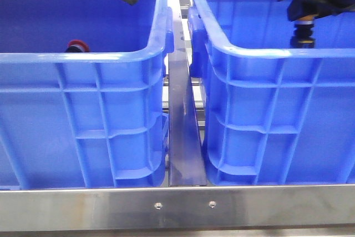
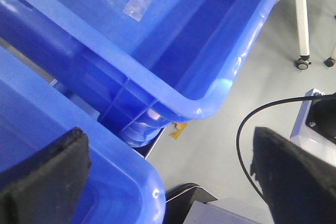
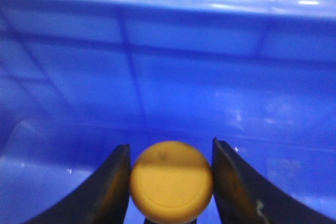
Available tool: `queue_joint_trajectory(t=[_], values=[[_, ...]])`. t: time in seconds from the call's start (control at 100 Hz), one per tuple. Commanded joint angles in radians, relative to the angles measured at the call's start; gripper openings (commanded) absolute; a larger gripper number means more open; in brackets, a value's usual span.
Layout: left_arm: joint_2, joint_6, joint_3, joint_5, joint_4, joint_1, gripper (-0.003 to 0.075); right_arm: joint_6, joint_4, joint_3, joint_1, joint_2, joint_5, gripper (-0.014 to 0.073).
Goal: Pick red and yellow buttons and place in box
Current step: 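Lower the yellow button into the empty crate and open the right gripper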
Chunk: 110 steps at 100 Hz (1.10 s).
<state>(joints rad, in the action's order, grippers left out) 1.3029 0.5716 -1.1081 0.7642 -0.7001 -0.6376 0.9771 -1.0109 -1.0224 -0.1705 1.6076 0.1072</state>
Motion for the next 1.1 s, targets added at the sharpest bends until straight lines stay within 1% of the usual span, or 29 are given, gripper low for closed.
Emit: queue_joint_trajectory(t=[0.0,0.35,0.73,0.78,0.95,1.09], values=[[-0.029,0.001,-0.027,-0.031,-0.048,0.000,0.0587,-0.008,0.004,-0.067,0.000,-0.008,0.046,0.0268],[-0.029,0.001,-0.027,-0.031,-0.048,0.000,0.0587,-0.010,-0.011,-0.150,0.000,0.117,0.019,0.0268],[-0.029,0.001,-0.027,-0.031,-0.048,0.000,0.0587,-0.010,-0.026,-0.150,0.000,0.126,0.005,0.0272],[-0.029,0.001,-0.027,-0.031,-0.048,0.000,0.0587,-0.010,-0.026,-0.150,0.000,0.126,-0.001,0.0286],[-0.029,0.001,-0.027,-0.031,-0.048,0.000,0.0587,-0.010,-0.026,-0.150,0.000,0.126,-0.007,0.0380],[-0.029,0.001,-0.027,-0.031,-0.048,0.000,0.0587,-0.010,-0.026,-0.150,0.001,0.126,-0.007,0.0386]])
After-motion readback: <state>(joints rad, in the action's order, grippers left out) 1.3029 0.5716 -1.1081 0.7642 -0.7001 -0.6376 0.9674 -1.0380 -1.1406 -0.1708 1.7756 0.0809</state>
